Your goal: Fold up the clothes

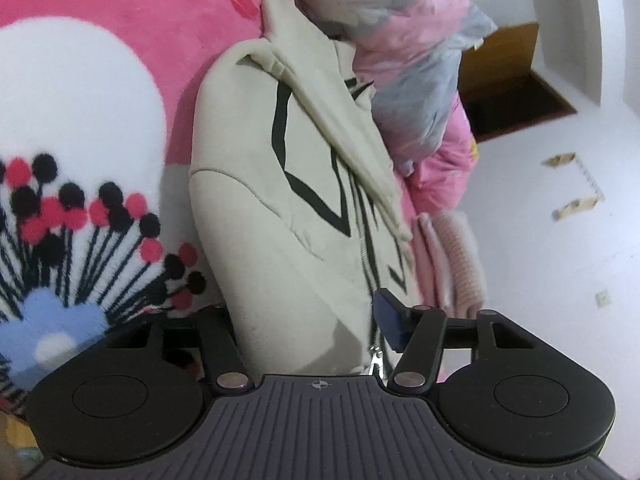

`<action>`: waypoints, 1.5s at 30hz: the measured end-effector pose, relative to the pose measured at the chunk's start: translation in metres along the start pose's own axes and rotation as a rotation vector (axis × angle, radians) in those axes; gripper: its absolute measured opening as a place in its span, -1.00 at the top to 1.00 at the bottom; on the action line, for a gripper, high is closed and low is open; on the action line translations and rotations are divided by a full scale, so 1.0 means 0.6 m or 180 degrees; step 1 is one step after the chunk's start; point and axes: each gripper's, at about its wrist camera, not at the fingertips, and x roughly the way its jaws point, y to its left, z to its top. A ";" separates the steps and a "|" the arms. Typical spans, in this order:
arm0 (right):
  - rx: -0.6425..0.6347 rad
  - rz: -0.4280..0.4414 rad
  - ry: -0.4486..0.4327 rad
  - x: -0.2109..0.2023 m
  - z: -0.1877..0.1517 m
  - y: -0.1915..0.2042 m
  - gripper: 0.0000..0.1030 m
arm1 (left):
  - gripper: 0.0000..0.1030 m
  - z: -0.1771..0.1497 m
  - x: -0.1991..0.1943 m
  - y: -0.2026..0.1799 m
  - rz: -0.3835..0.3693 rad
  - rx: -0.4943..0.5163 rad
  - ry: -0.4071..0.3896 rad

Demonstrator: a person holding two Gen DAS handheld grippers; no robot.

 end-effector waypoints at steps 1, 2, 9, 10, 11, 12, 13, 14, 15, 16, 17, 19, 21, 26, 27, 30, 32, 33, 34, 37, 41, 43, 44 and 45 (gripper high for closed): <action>-0.0113 -0.0145 -0.0075 -0.031 0.004 0.001 0.77 | -0.06 0.000 0.000 0.000 0.0019 0.0023 0.0017; -0.0197 -0.0263 -0.0245 -0.072 0.013 0.003 0.72 | -0.06 0.000 0.001 -0.001 0.0045 0.0062 0.0035; -0.0649 -0.1326 -0.1427 -0.324 0.103 0.008 0.34 | -0.09 -0.001 0.011 -0.024 0.0277 0.0411 0.0159; -0.0645 -0.1461 -0.1495 -0.344 0.120 0.003 0.33 | -0.10 0.000 0.011 -0.025 0.0290 0.0414 0.0166; -0.0638 -0.1589 -0.1555 -0.364 0.136 -0.003 0.33 | -0.11 0.000 0.011 -0.025 0.0297 0.0407 0.0170; -0.0583 -0.1610 -0.1485 -0.369 0.152 -0.018 0.33 | -0.11 0.001 0.011 -0.025 0.0305 0.0400 0.0174; -0.0509 -0.1663 -0.1387 -0.362 0.165 -0.030 0.33 | -0.11 0.001 0.011 -0.025 0.0312 0.0394 0.0178; -0.0435 -0.1715 -0.1288 -0.355 0.177 -0.043 0.33 | -0.11 0.001 0.010 -0.025 0.0320 0.0387 0.0182; -0.0365 -0.1761 -0.1191 -0.349 0.189 -0.055 0.34 | -0.11 0.002 0.010 -0.025 0.0327 0.0381 0.0186; -0.0367 -0.1719 -0.1111 -0.341 0.195 -0.058 0.34 | -0.10 0.002 0.010 -0.025 0.0335 0.0374 0.0190; -0.0368 -0.1676 -0.1031 -0.334 0.201 -0.062 0.34 | -0.09 0.002 0.011 -0.025 0.0344 0.0375 0.0189; -0.0371 -0.1589 -0.0871 -0.319 0.213 -0.069 0.34 | -0.07 0.003 0.015 -0.027 0.0366 0.0392 0.0177; -0.0373 -0.1503 -0.0712 -0.305 0.224 -0.076 0.38 | -0.04 0.003 0.018 -0.028 0.0389 0.0409 0.0166; -0.0216 -0.1167 -0.0557 -0.266 0.254 -0.105 0.61 | 0.14 0.003 0.027 -0.032 0.0453 0.0460 0.0133; -0.0200 -0.1119 -0.0553 -0.256 0.259 -0.109 0.62 | 0.20 0.002 0.026 -0.034 0.0458 0.0470 0.0125; -0.0263 -0.1065 -0.0596 -0.250 0.255 -0.102 0.81 | 0.60 0.002 0.014 -0.040 0.0413 0.0463 0.0123; -0.0243 -0.0971 -0.0621 -0.255 0.250 -0.097 0.91 | 0.73 0.002 0.006 -0.044 0.0382 0.0458 0.0122; -0.0274 -0.0921 -0.0655 -0.258 0.245 -0.090 0.91 | 0.79 0.003 0.002 -0.046 0.0367 0.0456 0.0122; -0.0308 -0.0893 -0.0686 -0.262 0.242 -0.081 0.91 | 0.81 0.003 -0.002 -0.048 0.0352 0.0454 0.0121; -0.0412 -0.0809 -0.0775 -0.272 0.232 -0.052 0.91 | 0.84 0.003 -0.014 -0.054 0.0307 0.0446 0.0120; -0.0560 -0.0779 -0.0792 -0.278 0.223 -0.015 0.91 | 0.85 0.003 -0.030 -0.062 0.0246 0.0437 0.0118; -0.0609 -0.0750 -0.0785 -0.281 0.216 0.000 0.91 | 0.85 0.003 -0.039 -0.065 0.0217 0.0434 0.0118; -0.0615 -0.0739 -0.0783 -0.283 0.211 0.005 0.91 | 0.85 0.001 -0.046 -0.065 0.0210 0.0439 0.0123; -0.0620 -0.0727 -0.0781 -0.286 0.205 0.010 0.91 | 0.85 -0.002 -0.054 -0.064 0.0209 0.0449 0.0133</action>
